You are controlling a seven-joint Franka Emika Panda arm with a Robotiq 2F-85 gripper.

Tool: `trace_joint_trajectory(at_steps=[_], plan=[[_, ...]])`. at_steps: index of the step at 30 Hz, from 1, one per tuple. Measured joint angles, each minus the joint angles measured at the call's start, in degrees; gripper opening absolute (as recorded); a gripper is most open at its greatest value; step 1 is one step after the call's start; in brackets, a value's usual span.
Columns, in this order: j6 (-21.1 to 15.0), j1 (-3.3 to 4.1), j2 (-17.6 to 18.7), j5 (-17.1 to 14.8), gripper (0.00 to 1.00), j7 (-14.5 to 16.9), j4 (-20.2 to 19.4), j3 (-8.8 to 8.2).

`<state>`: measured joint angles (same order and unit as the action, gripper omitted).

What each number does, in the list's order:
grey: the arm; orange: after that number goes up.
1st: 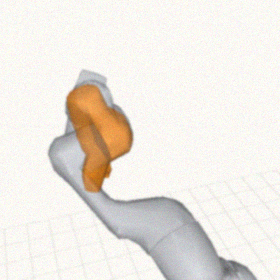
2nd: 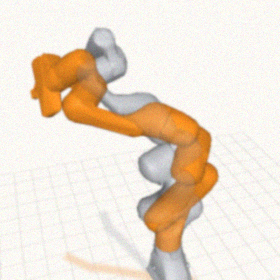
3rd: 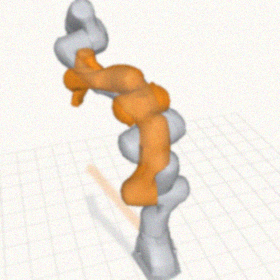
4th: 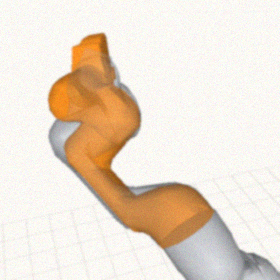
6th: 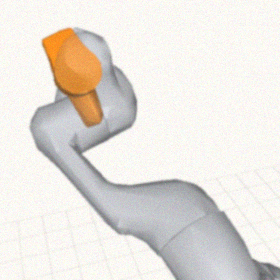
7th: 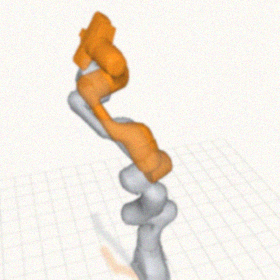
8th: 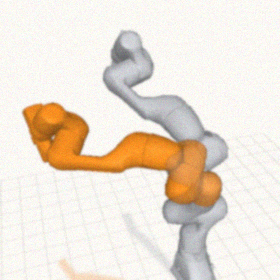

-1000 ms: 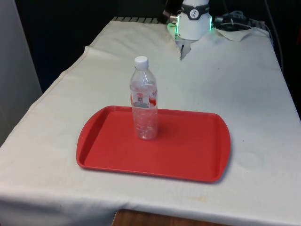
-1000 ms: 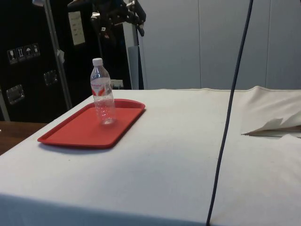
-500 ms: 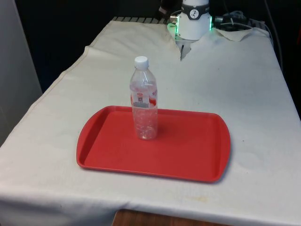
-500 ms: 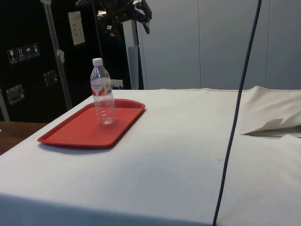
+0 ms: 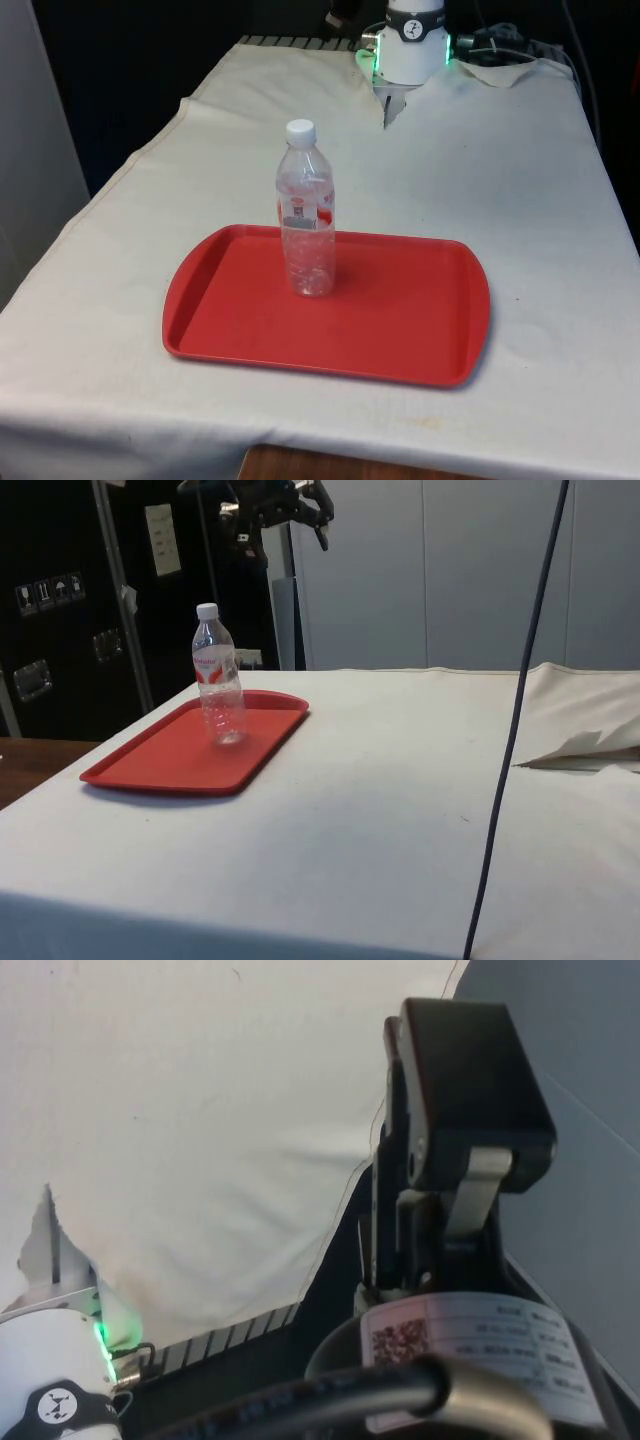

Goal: Place the bottle upright on the tray.

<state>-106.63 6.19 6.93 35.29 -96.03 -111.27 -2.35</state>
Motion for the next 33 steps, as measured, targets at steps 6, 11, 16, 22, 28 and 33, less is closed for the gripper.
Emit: trace_joint_trajectory(at_steps=[6,11,16,22,28,33], plan=[[-0.9,0.00,-1.1,-0.5,1.00,1.1,-1.5,-0.52],[-1.8,-0.11,-2.1,-2.2,1.00,3.0,-2.6,-1.38],[-2.1,-0.11,-2.5,-3.3,1.00,4.1,-3.1,-1.83],[-2.5,-0.11,-3.0,-5.0,1.00,5.7,-3.7,-2.64],[-2.9,-0.17,-3.8,-6.9,1.00,7.7,-4.6,-3.50],[-2.9,-0.17,-4.1,-8.1,1.00,8.9,-4.8,-4.01]])
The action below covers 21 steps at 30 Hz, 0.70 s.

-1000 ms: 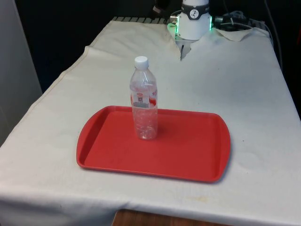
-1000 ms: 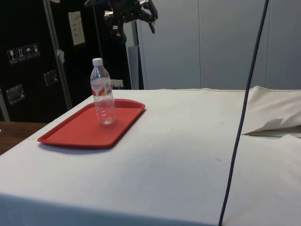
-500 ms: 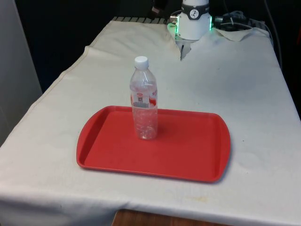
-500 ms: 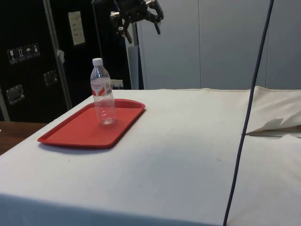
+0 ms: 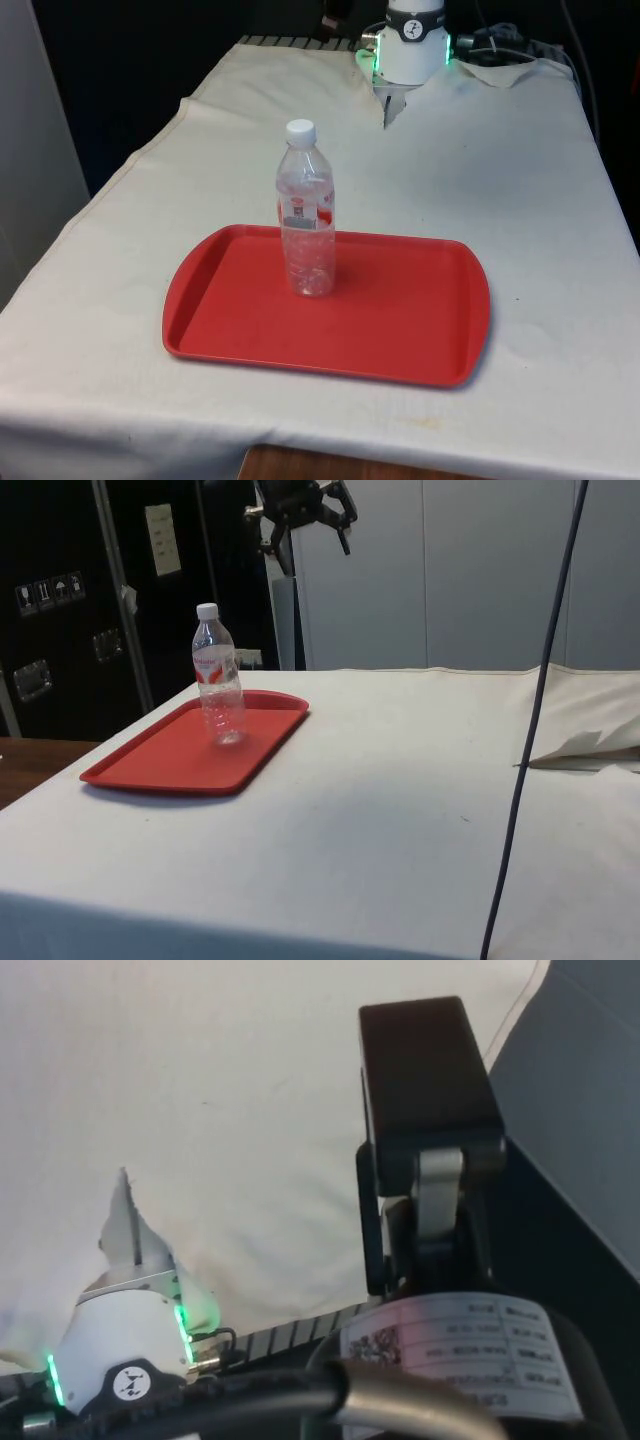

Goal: Place the bottle upright on the tray.

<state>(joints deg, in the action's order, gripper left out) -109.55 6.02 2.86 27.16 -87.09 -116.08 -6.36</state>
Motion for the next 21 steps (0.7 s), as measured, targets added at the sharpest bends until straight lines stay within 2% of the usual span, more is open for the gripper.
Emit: trace_joint_trajectory(at_steps=[21], plan=[[-0.5,0.00,-1.5,-5.5,1.00,6.4,-1.5,-2.81]])
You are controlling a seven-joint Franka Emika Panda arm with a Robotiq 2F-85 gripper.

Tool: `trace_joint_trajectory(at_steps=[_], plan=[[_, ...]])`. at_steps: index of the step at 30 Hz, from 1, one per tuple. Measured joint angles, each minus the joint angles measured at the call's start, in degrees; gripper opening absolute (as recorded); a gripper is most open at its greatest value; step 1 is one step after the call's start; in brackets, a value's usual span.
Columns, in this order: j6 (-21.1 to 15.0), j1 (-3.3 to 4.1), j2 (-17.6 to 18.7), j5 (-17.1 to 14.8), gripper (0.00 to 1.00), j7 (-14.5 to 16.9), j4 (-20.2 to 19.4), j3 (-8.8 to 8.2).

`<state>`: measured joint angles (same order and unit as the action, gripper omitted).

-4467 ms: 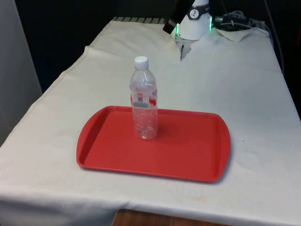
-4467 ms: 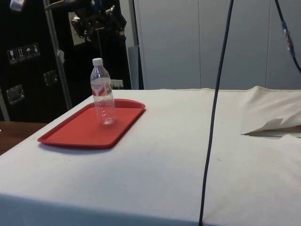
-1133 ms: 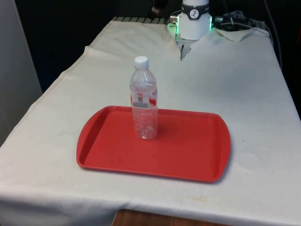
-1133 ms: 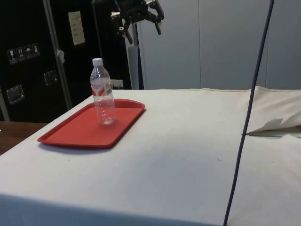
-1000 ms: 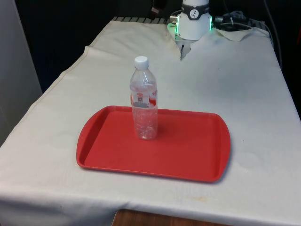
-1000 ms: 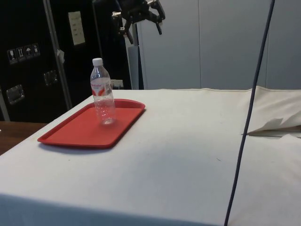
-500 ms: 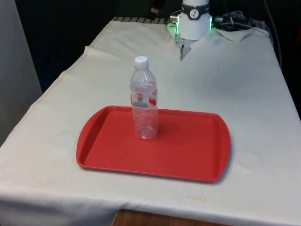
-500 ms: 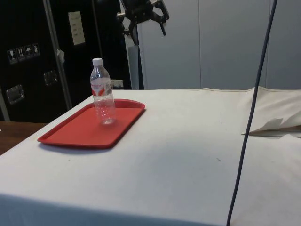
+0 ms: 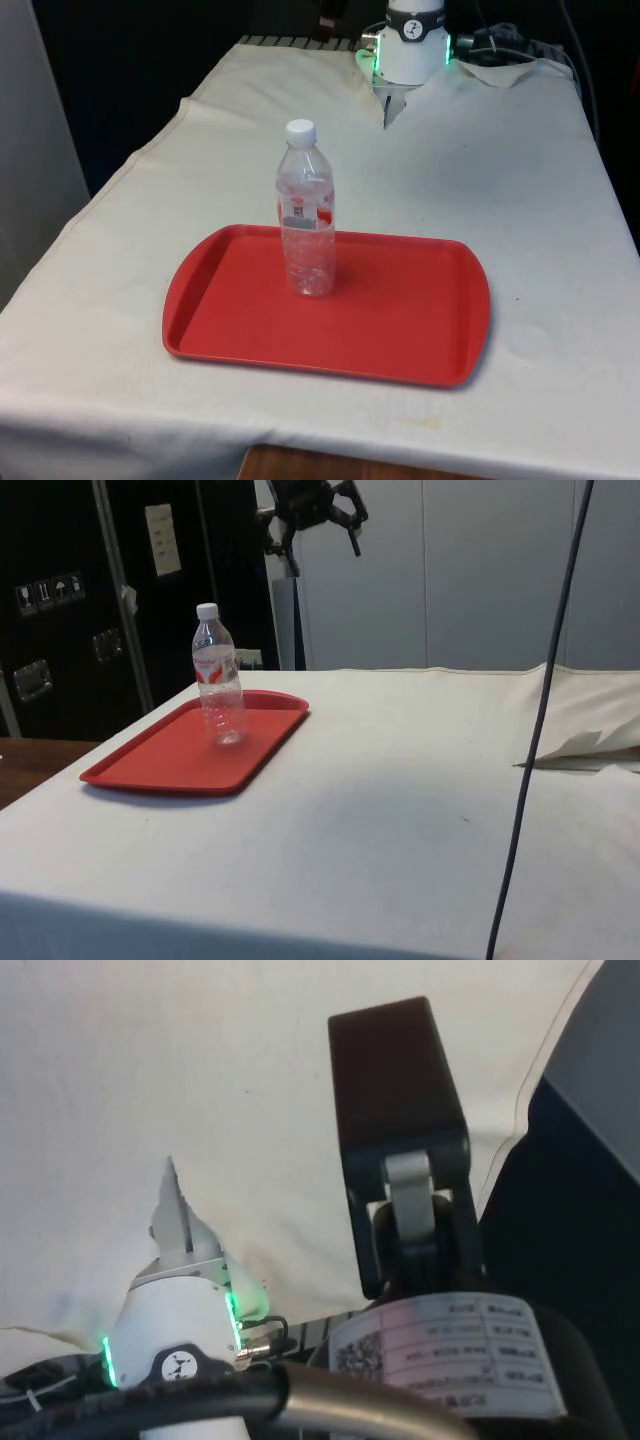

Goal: Place the bottle upright on the tray.

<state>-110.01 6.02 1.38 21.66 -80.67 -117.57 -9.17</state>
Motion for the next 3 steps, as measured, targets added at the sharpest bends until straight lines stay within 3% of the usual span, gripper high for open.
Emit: trace_joint_trajectory(at_steps=[3], plan=[[0.0,0.00,-0.1,0.0,1.00,0.0,-0.1,0.00]])
